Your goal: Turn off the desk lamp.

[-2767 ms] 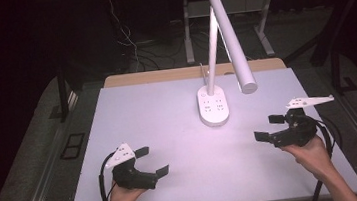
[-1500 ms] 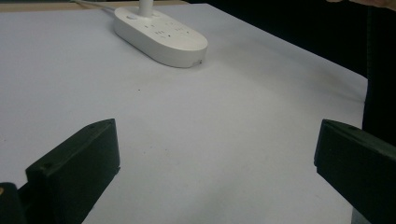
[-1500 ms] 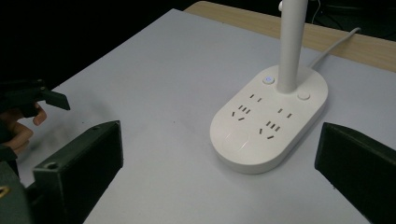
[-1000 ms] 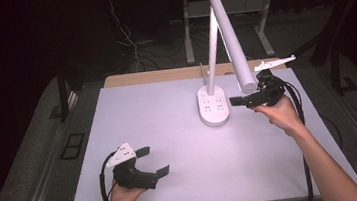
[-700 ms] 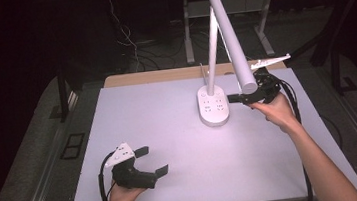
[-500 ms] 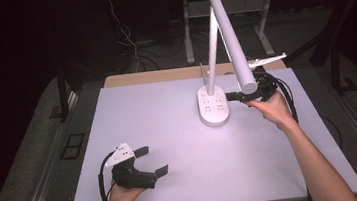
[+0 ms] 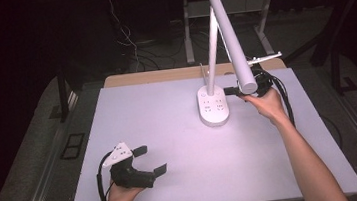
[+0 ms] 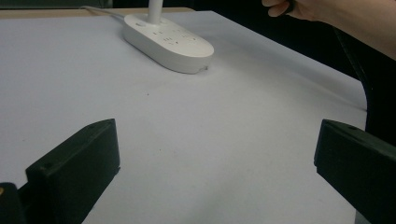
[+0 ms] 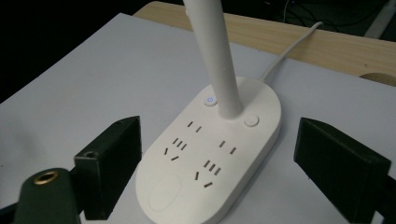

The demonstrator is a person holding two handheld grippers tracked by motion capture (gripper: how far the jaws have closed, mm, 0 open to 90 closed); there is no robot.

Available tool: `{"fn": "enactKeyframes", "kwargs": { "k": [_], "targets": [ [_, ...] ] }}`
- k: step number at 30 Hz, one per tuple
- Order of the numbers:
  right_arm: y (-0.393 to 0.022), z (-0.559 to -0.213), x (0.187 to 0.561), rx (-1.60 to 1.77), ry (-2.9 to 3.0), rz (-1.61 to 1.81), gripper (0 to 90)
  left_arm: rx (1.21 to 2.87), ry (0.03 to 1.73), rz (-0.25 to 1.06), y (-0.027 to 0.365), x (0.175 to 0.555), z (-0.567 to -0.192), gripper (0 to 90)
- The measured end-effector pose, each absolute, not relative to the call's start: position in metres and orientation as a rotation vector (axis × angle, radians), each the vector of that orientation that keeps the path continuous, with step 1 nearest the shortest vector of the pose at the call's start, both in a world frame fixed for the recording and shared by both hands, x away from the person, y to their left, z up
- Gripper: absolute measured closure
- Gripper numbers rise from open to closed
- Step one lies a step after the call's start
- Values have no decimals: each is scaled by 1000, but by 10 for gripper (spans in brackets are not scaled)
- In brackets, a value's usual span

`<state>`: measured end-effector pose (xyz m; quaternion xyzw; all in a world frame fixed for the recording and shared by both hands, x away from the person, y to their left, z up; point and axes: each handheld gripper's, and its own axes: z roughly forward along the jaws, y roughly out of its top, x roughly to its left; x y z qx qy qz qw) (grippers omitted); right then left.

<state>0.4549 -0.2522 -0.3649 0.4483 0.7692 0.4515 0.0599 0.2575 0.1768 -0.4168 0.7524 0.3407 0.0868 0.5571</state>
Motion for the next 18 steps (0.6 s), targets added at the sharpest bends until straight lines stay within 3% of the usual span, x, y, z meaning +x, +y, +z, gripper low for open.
{"fn": "enactKeyframes", "kwargs": {
  "k": [18],
  "targets": [
    [-251,-376,485,1381,2350,1395,603,1783,799,207,175,259,-418,0]
  ]
}}
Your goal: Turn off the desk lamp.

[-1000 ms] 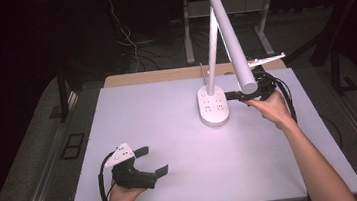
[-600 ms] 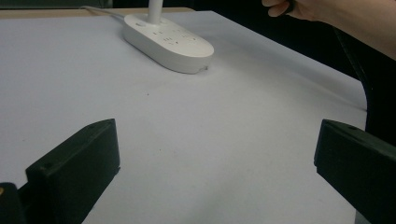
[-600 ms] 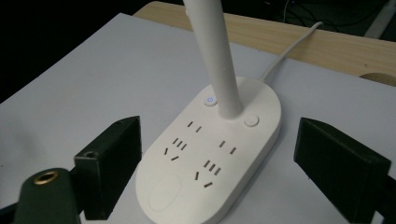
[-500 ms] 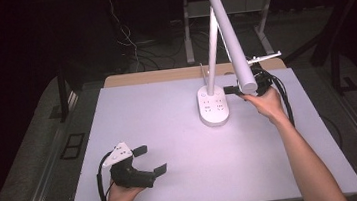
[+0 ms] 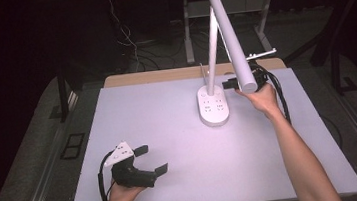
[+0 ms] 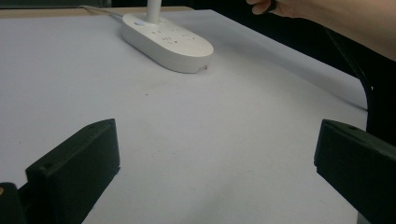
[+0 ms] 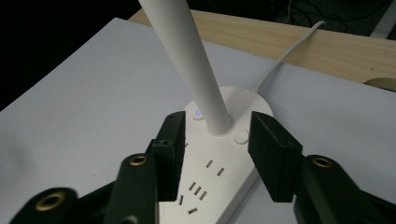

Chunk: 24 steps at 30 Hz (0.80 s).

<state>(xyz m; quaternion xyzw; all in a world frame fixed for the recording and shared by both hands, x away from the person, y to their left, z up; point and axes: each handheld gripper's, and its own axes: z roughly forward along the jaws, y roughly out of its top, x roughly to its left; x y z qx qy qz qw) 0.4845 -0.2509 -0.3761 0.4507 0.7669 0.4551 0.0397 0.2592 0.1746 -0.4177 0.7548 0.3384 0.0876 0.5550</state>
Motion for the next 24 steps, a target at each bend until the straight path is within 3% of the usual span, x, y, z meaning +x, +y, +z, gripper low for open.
{"fn": "enactKeyframes", "kwargs": {
  "k": [11,24],
  "targets": [
    [-249,-392,501,1457,2341,1372,892,1786,795,198,173,261,-419,0],
    [-241,-406,508,1527,2270,1376,900,1791,791,192,172,262,-419,0]
  ]
}}
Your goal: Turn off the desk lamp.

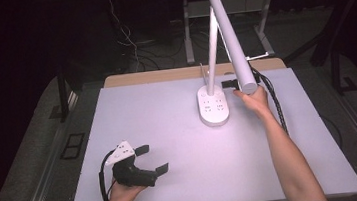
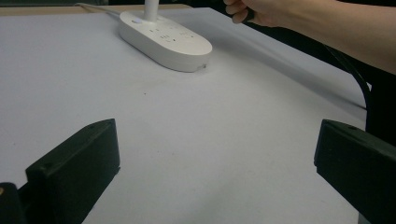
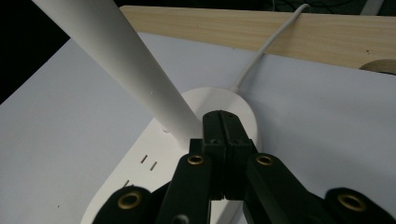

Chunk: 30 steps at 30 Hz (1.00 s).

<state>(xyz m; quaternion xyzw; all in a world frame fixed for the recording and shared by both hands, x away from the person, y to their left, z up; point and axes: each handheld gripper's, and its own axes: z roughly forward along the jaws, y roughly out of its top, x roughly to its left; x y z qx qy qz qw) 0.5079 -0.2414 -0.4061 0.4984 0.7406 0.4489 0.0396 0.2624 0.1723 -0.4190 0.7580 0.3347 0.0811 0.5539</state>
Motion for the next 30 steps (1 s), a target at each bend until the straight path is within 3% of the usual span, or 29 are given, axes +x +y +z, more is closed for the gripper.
{"fn": "enactKeyframes", "kwargs": {
  "k": [30],
  "targets": [
    [-224,-434,517,1598,2284,1361,900,1805,788,199,170,263,-419,0]
  ]
}}
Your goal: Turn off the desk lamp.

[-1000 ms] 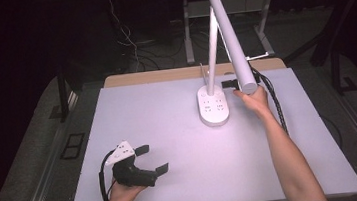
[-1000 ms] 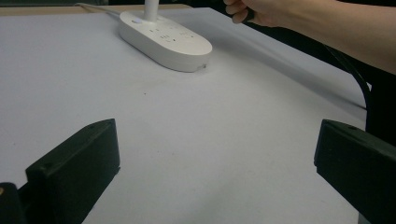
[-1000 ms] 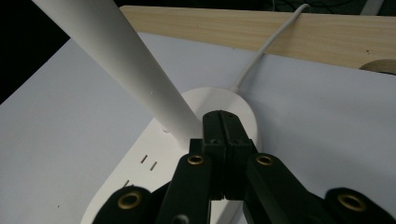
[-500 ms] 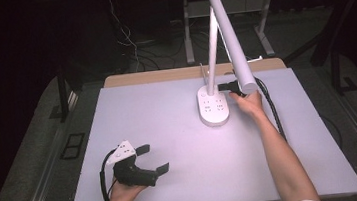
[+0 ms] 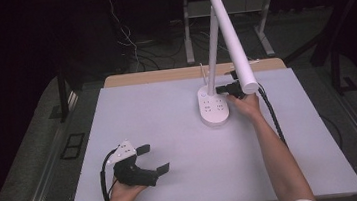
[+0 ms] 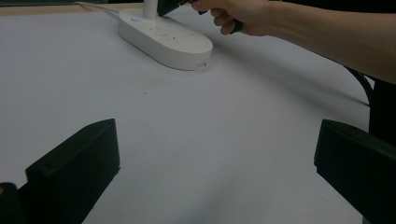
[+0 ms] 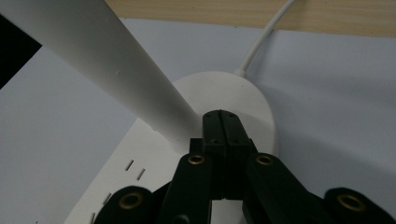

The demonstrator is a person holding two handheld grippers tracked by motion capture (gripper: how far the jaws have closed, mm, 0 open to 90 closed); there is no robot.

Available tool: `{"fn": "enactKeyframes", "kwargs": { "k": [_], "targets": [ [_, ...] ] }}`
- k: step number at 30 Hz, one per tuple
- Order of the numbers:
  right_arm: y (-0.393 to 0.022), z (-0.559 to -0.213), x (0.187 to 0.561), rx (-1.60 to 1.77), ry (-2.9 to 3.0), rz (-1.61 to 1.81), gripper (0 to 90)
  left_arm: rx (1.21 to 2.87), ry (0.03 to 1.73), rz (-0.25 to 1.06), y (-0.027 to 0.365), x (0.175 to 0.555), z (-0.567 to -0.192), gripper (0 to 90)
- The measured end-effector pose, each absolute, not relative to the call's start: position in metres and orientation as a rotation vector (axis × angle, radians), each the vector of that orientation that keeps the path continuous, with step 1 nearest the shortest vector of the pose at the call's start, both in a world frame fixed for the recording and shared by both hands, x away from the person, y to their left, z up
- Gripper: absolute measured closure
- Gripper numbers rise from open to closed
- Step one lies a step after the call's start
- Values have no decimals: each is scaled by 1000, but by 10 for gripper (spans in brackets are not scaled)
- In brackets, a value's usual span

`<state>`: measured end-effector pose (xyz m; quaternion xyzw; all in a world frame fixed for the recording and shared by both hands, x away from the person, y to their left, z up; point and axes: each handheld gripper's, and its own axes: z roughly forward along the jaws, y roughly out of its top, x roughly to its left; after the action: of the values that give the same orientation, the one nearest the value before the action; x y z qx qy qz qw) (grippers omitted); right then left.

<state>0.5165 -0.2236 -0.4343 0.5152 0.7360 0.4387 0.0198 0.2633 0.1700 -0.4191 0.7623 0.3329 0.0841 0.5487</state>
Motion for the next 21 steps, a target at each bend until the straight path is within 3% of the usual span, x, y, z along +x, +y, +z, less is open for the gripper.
{"fn": "enactKeyframes", "kwargs": {
  "k": [21],
  "targets": [
    [-220,-432,514,1575,2274,1317,900,1808,787,205,171,264,-419,0]
  ]
}}
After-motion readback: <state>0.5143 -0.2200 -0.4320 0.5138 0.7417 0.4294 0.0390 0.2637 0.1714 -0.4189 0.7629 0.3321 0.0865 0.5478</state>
